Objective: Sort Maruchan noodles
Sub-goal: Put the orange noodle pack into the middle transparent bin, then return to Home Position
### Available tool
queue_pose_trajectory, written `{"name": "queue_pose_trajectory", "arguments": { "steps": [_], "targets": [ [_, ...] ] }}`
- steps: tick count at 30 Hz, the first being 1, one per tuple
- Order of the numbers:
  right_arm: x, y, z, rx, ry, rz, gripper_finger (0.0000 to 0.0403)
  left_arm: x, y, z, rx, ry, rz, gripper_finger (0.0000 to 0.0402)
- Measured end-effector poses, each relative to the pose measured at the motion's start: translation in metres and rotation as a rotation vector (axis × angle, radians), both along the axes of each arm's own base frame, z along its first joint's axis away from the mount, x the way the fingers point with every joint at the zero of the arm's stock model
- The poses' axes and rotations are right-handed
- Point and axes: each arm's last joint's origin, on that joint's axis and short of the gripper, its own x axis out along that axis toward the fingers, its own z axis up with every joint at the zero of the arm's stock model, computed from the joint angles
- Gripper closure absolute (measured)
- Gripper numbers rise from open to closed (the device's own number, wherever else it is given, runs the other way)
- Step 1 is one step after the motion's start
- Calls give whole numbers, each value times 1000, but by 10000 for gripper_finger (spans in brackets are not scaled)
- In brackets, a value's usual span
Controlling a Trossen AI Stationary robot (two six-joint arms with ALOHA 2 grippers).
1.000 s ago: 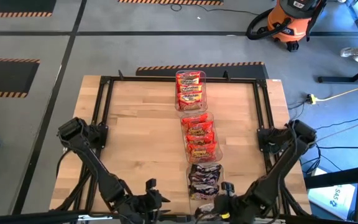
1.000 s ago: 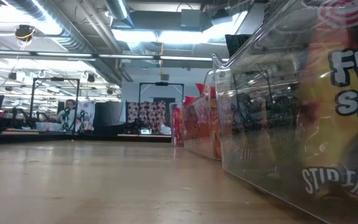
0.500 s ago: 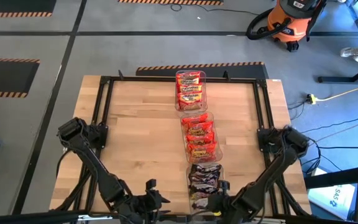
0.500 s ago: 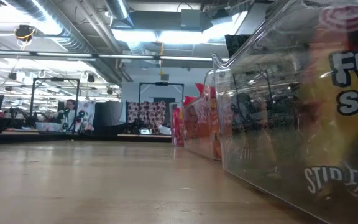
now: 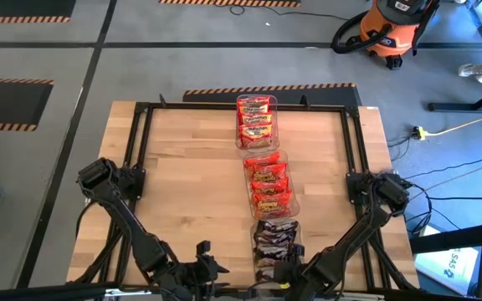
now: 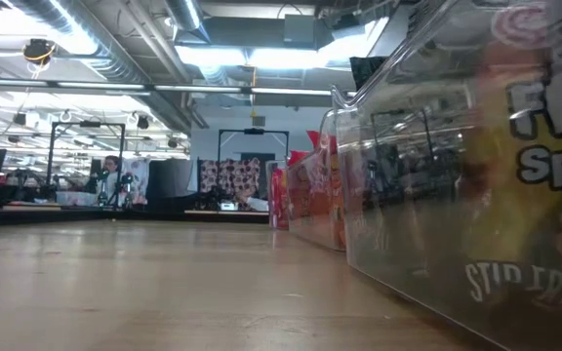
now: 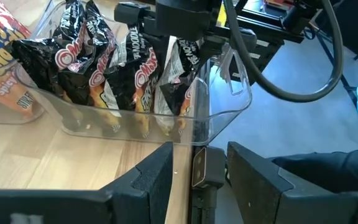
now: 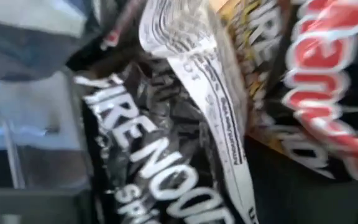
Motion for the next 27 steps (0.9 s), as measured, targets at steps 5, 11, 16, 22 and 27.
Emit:
{"name": "queue_pose_trajectory", "arguments": {
  "steps": [5, 11, 16, 22, 27],
  "targets": [
    [-2, -2, 7, 86, 92, 45, 173, 0, 0, 0, -4, 4, -6, 257],
    [-11, -10, 50, 103, 49, 52, 154, 3, 2, 0, 12, 16, -31, 257],
    [-24, -27, 94, 86, -48, 72, 156, 11, 10, -1, 18, 39, -53, 258],
    [-40, -56, 122, -15, -150, 144, 168, 24, 23, 4, 75, 83, -289, 288],
    [-49, -94, 126, -33, -189, 134, 196, 18, 55, 34, 178, 72, -312, 338]
  ]
}}
